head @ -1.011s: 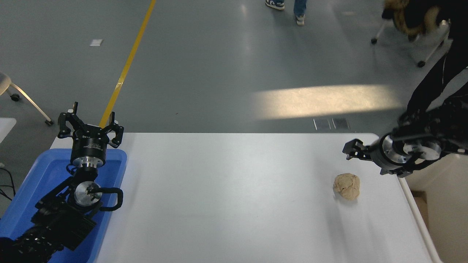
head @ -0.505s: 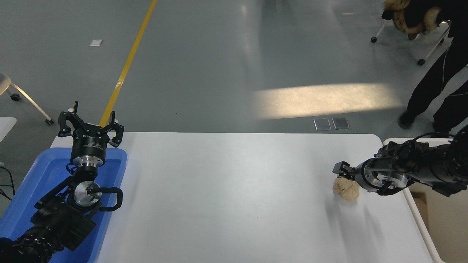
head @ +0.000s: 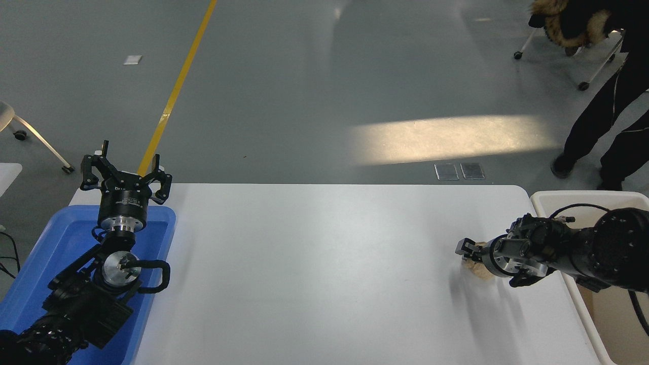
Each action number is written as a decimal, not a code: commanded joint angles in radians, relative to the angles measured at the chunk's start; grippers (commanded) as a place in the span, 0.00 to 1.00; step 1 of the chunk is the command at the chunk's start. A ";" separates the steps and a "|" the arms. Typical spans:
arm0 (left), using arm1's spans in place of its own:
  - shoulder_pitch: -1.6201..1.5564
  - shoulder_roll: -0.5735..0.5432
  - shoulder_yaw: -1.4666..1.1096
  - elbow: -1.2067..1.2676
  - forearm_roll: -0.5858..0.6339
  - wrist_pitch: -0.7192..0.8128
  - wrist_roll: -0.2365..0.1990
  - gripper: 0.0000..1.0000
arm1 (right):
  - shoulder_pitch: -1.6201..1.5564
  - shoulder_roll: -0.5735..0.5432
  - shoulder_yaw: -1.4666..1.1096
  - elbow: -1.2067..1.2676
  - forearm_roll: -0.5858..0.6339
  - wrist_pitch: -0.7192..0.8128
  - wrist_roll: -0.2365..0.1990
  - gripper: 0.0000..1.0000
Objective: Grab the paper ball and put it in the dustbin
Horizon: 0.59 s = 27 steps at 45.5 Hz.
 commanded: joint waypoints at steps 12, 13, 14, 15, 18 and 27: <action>0.000 0.000 0.000 -0.001 0.000 0.000 0.000 0.99 | 0.215 -0.138 0.006 0.258 -0.009 0.003 0.000 0.00; 0.000 0.000 0.000 -0.001 0.000 0.000 0.000 0.99 | 0.244 -0.153 0.006 0.298 -0.011 0.003 0.000 0.00; 0.000 0.000 0.000 -0.001 0.000 0.000 0.000 0.99 | 0.271 -0.168 0.006 0.336 -0.015 0.003 0.000 0.00; 0.000 0.000 0.000 -0.001 0.000 0.000 0.000 0.99 | 0.300 -0.185 0.006 0.373 -0.027 0.003 0.000 0.00; 0.000 0.000 0.000 -0.001 0.000 0.000 0.000 0.99 | 0.388 -0.247 0.006 0.485 -0.083 0.003 0.000 0.00; 0.000 0.000 0.002 -0.001 0.000 0.000 0.000 0.99 | 0.745 -0.411 -0.053 0.843 -0.175 0.034 0.000 0.00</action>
